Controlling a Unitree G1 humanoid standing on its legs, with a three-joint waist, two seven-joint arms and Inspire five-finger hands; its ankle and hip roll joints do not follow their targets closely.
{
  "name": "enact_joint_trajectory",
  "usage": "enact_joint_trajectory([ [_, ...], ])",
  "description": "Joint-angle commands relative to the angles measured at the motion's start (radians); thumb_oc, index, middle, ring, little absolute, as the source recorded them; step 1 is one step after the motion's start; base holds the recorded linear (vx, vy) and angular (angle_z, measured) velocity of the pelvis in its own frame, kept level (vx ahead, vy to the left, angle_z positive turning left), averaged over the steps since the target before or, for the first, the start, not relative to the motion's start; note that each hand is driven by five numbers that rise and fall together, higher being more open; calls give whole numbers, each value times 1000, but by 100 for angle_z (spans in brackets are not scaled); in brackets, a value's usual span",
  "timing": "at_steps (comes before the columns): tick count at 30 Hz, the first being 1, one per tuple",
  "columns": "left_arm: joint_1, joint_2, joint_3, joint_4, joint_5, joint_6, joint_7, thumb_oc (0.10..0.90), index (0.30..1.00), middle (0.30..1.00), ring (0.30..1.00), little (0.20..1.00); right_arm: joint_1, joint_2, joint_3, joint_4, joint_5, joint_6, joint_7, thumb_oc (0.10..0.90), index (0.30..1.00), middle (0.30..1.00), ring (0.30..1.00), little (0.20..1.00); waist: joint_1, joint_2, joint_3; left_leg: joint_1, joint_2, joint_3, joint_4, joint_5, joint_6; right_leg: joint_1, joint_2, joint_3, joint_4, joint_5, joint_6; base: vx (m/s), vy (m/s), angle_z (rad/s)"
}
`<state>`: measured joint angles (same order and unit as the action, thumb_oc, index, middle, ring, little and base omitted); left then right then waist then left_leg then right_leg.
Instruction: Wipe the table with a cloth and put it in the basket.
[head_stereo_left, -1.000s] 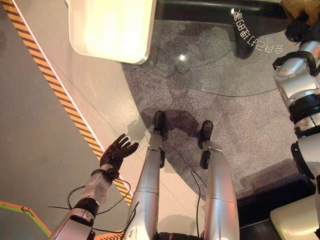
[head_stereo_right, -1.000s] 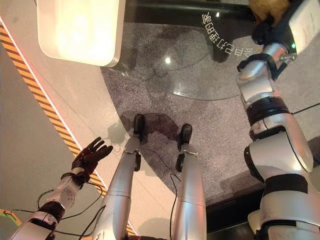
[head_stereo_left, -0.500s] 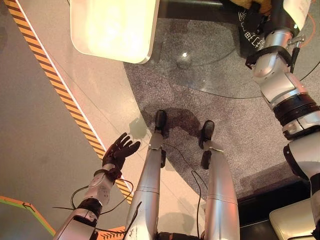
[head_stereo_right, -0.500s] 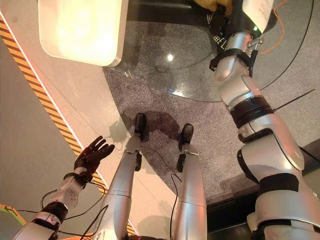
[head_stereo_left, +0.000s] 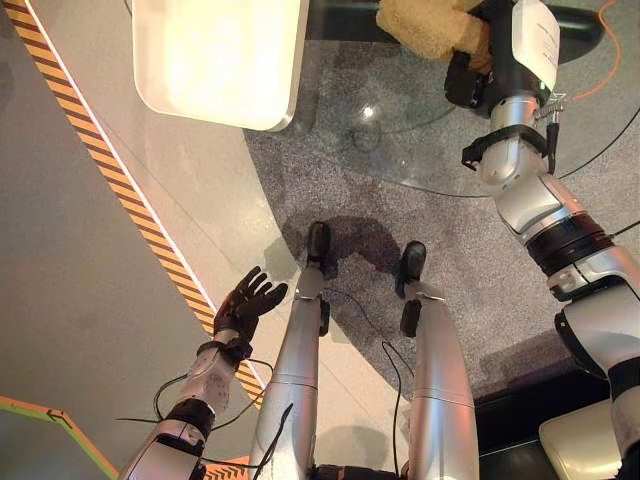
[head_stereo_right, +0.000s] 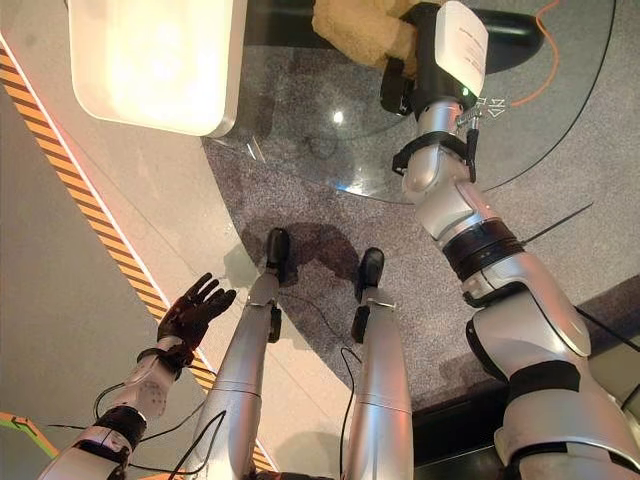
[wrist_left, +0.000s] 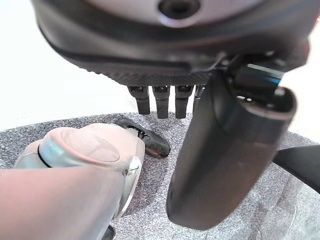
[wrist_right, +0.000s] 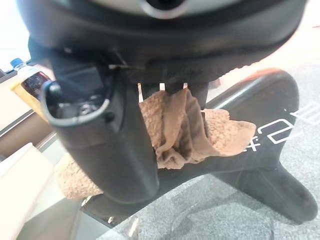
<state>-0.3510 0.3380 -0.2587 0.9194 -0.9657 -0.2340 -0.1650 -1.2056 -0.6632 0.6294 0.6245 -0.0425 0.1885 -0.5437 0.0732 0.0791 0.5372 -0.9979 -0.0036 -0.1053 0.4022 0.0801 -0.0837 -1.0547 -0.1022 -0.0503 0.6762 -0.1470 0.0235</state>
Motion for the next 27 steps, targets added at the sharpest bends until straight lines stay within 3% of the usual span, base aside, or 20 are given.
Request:
enact_joint_trajectory([
  [1,40,-7,35,29,18,-37,22,800,900,900,900,900,11,-20,-20,-163,-66,-50,26,100,300,300,300,200,-6,14,-17,-8,-56,107,80,-90,94,23,69,-86,-115,69,-56,0,0,0],
  [4,43,-8,37,19,14,-43,28,800,900,900,900,900,37,-16,-17,-198,-69,-51,50,100,300,300,300,200,-9,14,-17,-13,-55,109,79,-89,94,17,71,-85,-114,69,-56,4,-5,0],
  [5,53,-9,37,21,14,-43,26,800,900,900,900,900,54,-12,-17,-204,-70,-54,58,100,300,300,300,200,-10,14,-17,10,-56,105,92,-125,90,36,73,-76,-96,34,-49,0,0,0],
  [6,45,-7,42,21,15,-45,25,800,900,900,900,900,50,-13,-20,-208,-75,-57,61,100,300,300,300,200,-10,14,-17,-14,-54,109,82,-90,94,15,71,-84,-110,67,-56,0,0,0],
  [8,44,-8,45,20,18,-45,25,800,900,900,900,900,69,-7,-23,-229,-84,-61,83,100,300,300,300,200,-13,12,-17,-14,-55,109,82,-90,95,15,74,-83,-109,65,-57,6,-9,-1],
  [9,51,-11,45,19,22,-43,30,800,900,900,900,900,96,-1,-22,-249,-93,-58,95,100,300,300,300,200,-15,10,-17,9,-55,106,94,-124,90,34,76,-74,-91,31,-49,0,0,0],
  [10,42,-10,49,17,22,-43,30,800,900,900,900,900,91,-2,-23,-255,-94,-58,98,100,300,300,300,200,-15,9,-17,-14,-53,111,83,-89,94,14,74,-83,-107,65,-57,0,0,0],
  [12,43,-11,49,13,24,-43,34,800,900,900,900,900,110,5,-24,-275,-102,-55,111,100,300,300,300,200,-17,8,-17,-12,-53,113,81,-88,96,16,76,-83,-107,66,-57,-31,1,-1],
  [13,43,-11,50,13,24,-43,34,800,900,900,900,900,119,6,-26,-277,-104,-61,115,100,300,300,300,200,-19,7,-17,-11,-53,113,82,-88,96,17,77,-82,-108,65,-57,70,-15,-2],
  [14,50,-13,51,20,24,-46,29,800,900,900,900,900,137,15,-21,-283,-106,-61,118,100,300,300,300,200,-21,5,-17,13,-54,109,95,-124,91,38,80,-73,-91,31,-50,70,-11,-2],
  [20,51,-16,57,4,7,-78,43,800,900,900,900,900,160,23,-29,-297,-106,-69,125,100,300,300,300,200,-24,4,-17,12,-53,109,98,-124,91,36,83,-69,-86,31,-51,1,-1,-1],
  [21,41,-15,61,-1,4,-80,46,800,900,900,900,900,150,21,-32,-298,-103,-69,125,100,300,300,300,200,-24,5,-17,-11,-51,113,86,-89,95,15,81,-77,-102,65,-58,-68,9,0],
  [25,31,-9,77,-45,-46,-125,76,800,900,900,900,900,166,30,-36,-304,-87,-66,124,100,300,300,300,200,-25,5,-17,-4,-51,113,81,-86,95,19,87,-73,-102,65,-58,-17,3,0],
  [27,15,2,104,-93,-111,-184,114,800,900,900,900,900,187,37,-44,-307,-94,-70,112,100,300,300,300,200,-24,4,-17,3,-52,111,78,-86,95,26,88,-73,-101,61,-58,0,0,0],
])
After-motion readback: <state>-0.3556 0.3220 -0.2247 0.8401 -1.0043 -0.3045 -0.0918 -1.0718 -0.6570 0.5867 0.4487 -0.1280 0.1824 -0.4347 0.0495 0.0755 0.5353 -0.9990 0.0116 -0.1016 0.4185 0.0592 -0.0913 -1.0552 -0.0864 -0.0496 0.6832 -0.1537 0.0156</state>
